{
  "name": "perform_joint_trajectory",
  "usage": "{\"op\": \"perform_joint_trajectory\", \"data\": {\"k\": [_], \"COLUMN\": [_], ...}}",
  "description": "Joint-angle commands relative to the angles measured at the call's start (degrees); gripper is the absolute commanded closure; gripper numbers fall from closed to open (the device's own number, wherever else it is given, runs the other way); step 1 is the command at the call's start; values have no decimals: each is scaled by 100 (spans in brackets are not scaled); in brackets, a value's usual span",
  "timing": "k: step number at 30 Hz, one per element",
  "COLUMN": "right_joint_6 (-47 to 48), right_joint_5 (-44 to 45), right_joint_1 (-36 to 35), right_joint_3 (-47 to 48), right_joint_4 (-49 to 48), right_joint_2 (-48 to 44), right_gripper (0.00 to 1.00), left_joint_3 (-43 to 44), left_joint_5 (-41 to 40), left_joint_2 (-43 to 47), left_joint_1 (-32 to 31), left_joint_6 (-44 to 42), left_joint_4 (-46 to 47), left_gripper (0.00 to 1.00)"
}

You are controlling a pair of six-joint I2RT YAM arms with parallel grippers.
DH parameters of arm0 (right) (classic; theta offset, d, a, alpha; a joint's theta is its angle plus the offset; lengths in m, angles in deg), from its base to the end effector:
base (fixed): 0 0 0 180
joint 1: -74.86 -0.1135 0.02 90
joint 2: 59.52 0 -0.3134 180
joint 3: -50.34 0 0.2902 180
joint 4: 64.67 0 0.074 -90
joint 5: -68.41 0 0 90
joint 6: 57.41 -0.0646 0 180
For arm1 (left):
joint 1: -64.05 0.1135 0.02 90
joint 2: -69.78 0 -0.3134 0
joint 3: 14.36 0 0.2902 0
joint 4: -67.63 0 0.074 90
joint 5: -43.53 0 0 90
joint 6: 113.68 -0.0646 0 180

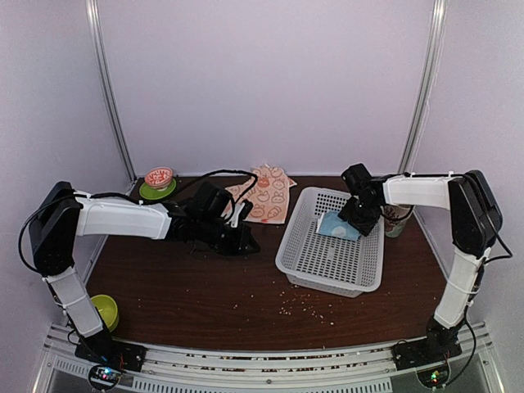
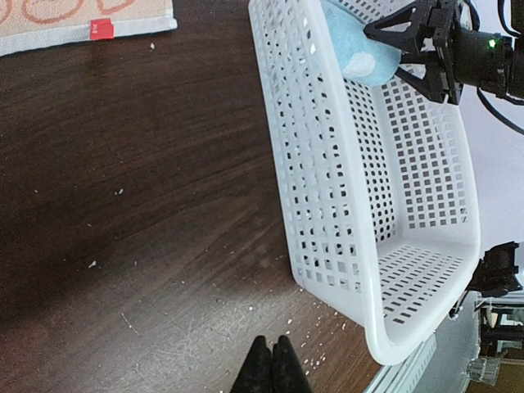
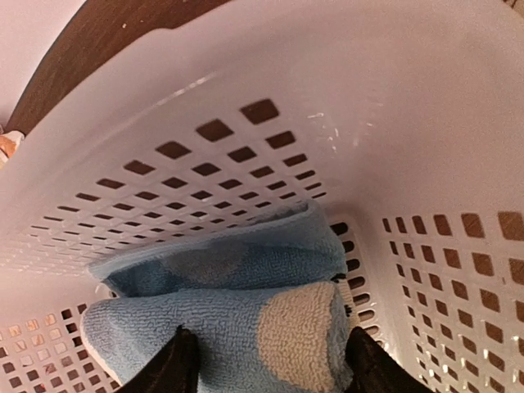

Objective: Roll the towels
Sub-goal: Adjust the towel in the bin.

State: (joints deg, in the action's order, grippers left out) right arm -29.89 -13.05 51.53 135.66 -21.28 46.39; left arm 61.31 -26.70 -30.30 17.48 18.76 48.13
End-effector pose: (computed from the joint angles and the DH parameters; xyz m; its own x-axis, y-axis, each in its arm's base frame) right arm 0.4060 0.1647 0.1889 -0.6755 0.6638 -0.3210 0.5785 0.7471 0.3274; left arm 0.2840 -0.3318 0.2087 -0.9261 0.0545 -0.3734 0.3062 0.6867 -0.6593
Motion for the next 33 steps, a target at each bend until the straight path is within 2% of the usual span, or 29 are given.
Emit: {"op": "perform_joint_trajectory", "data": {"k": [1,7,17,19,26,33], "right_joint_6": [-152,-288,-405,-371,4,829], "right_joint_5": [-221,-388,-696,-721,-629,-414], "right_joint_1": [14,-22,-211,-232,-242,-275], "right_joint_3": [-89,-4,343,391,501,455], "right_joint_4": [-485,-732,-960,-927,-425,387], "right_joint_2": [-36,108,508,491,-183,-1417], "right_gripper": [42,46,46,41,15,11], "left_joint_3": [12,-51,-131,-131,-154,-91], "left_joint_5": [97,132,103,74,-159,-498], "left_joint_2": [18,-29,-22,2,194,481], "left_joint_1": [-20,-21,-20,-19,-20,-22], "left_joint_6": [-72,-7,12,10,-90,-286], "left_joint_4": [254,343,297,271,46,-332], "left_gripper": [97,97,97,97,96,95]}}
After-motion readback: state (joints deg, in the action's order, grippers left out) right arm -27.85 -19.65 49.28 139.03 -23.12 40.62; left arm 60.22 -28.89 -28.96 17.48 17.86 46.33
